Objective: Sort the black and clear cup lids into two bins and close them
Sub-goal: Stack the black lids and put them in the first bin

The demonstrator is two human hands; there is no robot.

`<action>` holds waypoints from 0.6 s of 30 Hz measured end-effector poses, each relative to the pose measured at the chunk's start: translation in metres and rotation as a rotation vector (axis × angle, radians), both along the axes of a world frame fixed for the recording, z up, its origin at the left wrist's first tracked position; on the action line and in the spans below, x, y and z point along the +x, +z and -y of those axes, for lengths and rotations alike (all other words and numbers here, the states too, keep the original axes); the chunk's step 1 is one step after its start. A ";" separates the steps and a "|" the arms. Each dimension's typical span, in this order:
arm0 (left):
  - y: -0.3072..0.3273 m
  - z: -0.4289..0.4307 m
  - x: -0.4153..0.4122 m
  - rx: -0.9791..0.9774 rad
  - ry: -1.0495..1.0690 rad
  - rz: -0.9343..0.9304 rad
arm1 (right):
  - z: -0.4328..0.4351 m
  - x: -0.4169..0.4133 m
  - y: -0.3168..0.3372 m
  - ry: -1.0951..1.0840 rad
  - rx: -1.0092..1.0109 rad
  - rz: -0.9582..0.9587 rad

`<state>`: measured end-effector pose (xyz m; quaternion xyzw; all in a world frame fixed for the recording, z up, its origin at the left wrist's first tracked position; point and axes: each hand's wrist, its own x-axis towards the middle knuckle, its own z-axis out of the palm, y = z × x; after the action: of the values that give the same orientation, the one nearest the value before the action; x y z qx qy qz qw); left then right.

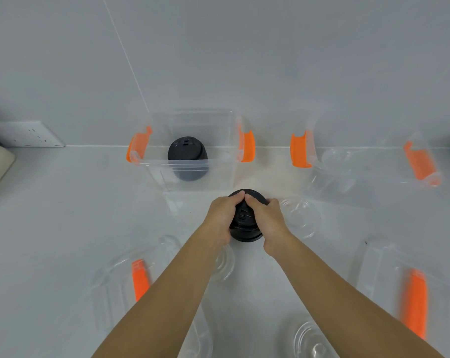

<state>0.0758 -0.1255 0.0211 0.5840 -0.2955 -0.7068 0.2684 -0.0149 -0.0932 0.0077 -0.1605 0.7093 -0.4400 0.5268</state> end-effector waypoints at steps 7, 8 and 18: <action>-0.002 -0.003 -0.006 -0.071 -0.062 0.139 | 0.000 -0.004 -0.003 -0.021 0.013 0.039; -0.002 -0.003 -0.006 -0.077 -0.056 0.148 | 0.000 -0.005 -0.003 -0.020 0.015 0.038; -0.002 0.004 0.002 -0.045 0.082 0.081 | 0.003 -0.006 -0.004 -0.010 0.019 0.090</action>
<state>0.0774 -0.1290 0.0192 0.6175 -0.2979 -0.6642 0.2982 -0.0210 -0.0965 0.0040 -0.1319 0.6899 -0.4425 0.5575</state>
